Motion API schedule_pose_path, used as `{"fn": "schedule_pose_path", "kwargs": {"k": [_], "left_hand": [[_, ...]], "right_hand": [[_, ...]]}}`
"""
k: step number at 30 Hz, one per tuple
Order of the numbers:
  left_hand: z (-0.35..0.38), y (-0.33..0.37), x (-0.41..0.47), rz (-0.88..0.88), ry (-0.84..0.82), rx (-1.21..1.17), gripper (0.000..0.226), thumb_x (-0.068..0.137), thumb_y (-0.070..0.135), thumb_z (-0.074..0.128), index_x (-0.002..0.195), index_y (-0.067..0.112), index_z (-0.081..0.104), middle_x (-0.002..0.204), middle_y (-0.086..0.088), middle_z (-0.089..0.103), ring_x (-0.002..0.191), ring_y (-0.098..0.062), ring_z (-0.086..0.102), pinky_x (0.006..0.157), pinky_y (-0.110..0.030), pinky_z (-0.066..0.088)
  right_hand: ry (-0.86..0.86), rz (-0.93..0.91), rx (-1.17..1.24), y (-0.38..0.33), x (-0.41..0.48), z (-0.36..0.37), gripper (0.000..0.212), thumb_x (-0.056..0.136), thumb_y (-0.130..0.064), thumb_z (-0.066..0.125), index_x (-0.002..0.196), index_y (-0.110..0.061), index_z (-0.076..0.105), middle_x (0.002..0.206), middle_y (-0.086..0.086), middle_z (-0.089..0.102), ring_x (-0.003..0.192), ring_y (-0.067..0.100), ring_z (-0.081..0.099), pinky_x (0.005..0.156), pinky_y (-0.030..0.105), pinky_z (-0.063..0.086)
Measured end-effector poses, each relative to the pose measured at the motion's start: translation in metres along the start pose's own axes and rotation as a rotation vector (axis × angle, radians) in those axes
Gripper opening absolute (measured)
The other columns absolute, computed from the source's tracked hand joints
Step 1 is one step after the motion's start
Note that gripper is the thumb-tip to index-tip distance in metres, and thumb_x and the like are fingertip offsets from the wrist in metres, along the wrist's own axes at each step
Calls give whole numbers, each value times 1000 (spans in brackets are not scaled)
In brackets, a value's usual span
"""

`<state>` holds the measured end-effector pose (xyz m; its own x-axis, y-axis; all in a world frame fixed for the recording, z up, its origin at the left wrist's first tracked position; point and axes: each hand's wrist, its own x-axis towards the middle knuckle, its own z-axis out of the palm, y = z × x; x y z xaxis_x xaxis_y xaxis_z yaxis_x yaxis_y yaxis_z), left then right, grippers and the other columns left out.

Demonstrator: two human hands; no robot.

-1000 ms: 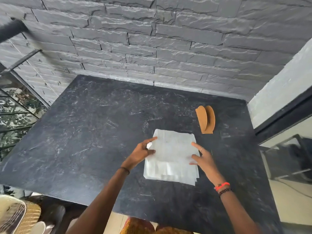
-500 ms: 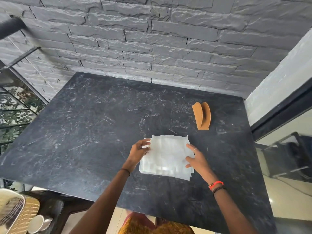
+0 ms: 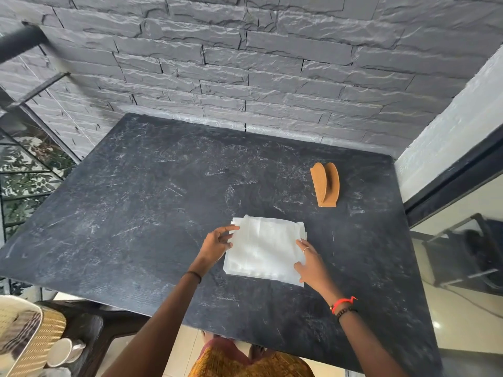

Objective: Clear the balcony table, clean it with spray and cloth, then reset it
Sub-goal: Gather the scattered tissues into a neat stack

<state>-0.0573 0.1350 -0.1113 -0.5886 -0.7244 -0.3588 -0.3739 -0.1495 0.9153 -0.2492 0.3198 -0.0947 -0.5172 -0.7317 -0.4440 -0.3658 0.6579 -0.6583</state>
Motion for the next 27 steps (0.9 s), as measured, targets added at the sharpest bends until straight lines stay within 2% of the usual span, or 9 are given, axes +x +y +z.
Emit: {"fn": "schedule_pose_path", "kwargs": {"k": [3,6,10,15,17,18,20,22,27], "left_hand": [[1,-8,2,-48,43,37,47,84,-23,50,119,6,61,138,-11,53,128,-29,52,96,-30,47],[1,-10,1,-65,39,56,47,85,-22,51,118,9,61,138,-9,53,127,-27,53,99,-32,48],[1,-7,-3,10,44,41,48,84,-22,51,119,10,62,133,-1,55,124,-23,55,98,-26,47],[1,-10,-3,-52,80,195,40,88,-15,49,120,4,62,126,-16,61,118,-29,58,98,-32,48],[1,-8,-2,-77,186,265,37,89,-11,47,120,1,62,123,-17,63,114,-30,59,92,-26,45],[1,-7,-2,-97,243,294,36,89,-8,47,121,1,61,123,-17,62,115,-29,59,90,-24,42],[2,-4,-1,-146,310,329,31,91,1,53,120,-2,60,122,-19,61,117,-31,55,92,-25,39],[4,-1,-1,-193,291,393,34,91,16,61,117,-6,57,117,-21,60,118,-35,52,92,-32,40],[15,6,-2,-284,205,601,59,83,47,68,122,6,52,124,-8,53,119,-27,50,102,-45,40]], "right_hand": [[14,17,-79,7,1,5,64,86,3,44,147,-9,30,158,-5,18,94,17,63,72,35,57],[49,22,-128,12,1,6,62,88,1,43,148,-10,29,158,-9,17,108,22,62,81,42,56],[105,5,-164,13,2,5,63,89,2,43,149,-9,26,158,-12,15,107,22,63,78,40,57],[96,41,-184,8,2,7,55,92,-7,47,145,-12,34,157,0,16,99,24,65,77,42,57],[204,72,-230,1,-1,5,47,94,-15,48,141,-15,41,154,3,22,89,23,65,67,35,53],[284,79,-269,-3,-3,4,43,94,-18,48,138,-16,45,151,4,27,93,23,63,66,33,50],[438,39,-393,-12,-5,4,39,93,-19,50,132,-16,52,144,5,37,113,23,53,78,36,49],[506,-65,-462,-23,-2,9,36,93,-15,50,128,-12,56,134,5,47,118,24,47,89,35,47],[217,-174,-203,-57,11,44,34,94,-4,40,124,-5,57,126,5,54,123,20,46,97,31,43]]}}
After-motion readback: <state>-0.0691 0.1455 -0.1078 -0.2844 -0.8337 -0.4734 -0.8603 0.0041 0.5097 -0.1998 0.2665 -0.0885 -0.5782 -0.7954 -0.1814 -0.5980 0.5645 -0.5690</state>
